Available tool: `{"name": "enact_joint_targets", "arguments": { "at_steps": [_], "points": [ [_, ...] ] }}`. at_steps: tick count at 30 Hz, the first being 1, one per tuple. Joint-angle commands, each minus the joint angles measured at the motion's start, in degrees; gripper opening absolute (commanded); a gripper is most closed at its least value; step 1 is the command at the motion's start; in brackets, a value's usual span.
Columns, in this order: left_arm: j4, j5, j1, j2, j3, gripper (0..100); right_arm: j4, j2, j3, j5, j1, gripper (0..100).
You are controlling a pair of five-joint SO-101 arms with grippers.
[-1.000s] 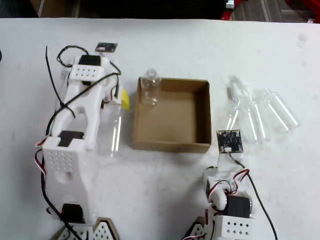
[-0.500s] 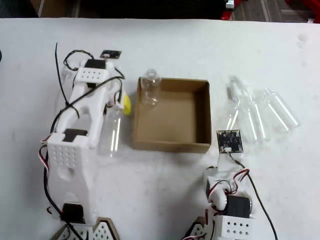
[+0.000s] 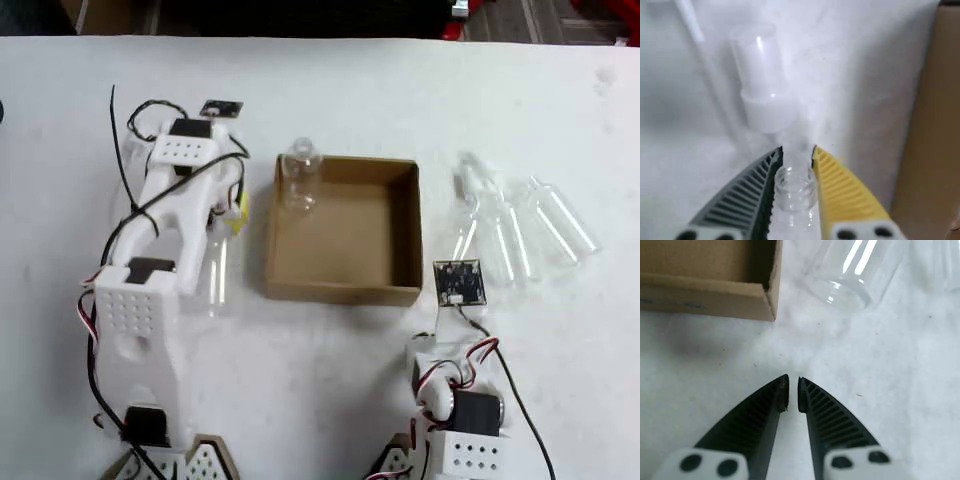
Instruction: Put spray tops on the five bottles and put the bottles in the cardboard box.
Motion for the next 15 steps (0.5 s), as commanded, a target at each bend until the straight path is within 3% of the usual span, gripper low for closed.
{"name": "enact_joint_targets", "arguments": {
  "at_steps": [1,11,15],
  "points": [
    [-0.5,-0.4,0.9,-3.5,-0.6,6,-0.9,-0.2,0.5,0.0,0.7,1.6],
    [18.5,-0.4,0.8,-4.4,-17.8,2,-0.9,-0.2,0.5,0.0,0.7,1.6],
    [18.8,-0.4,0.9,-7.1,-22.4,2,-0.9,-0.2,0.5,0.0,0.7,1.6]
  ]
}}
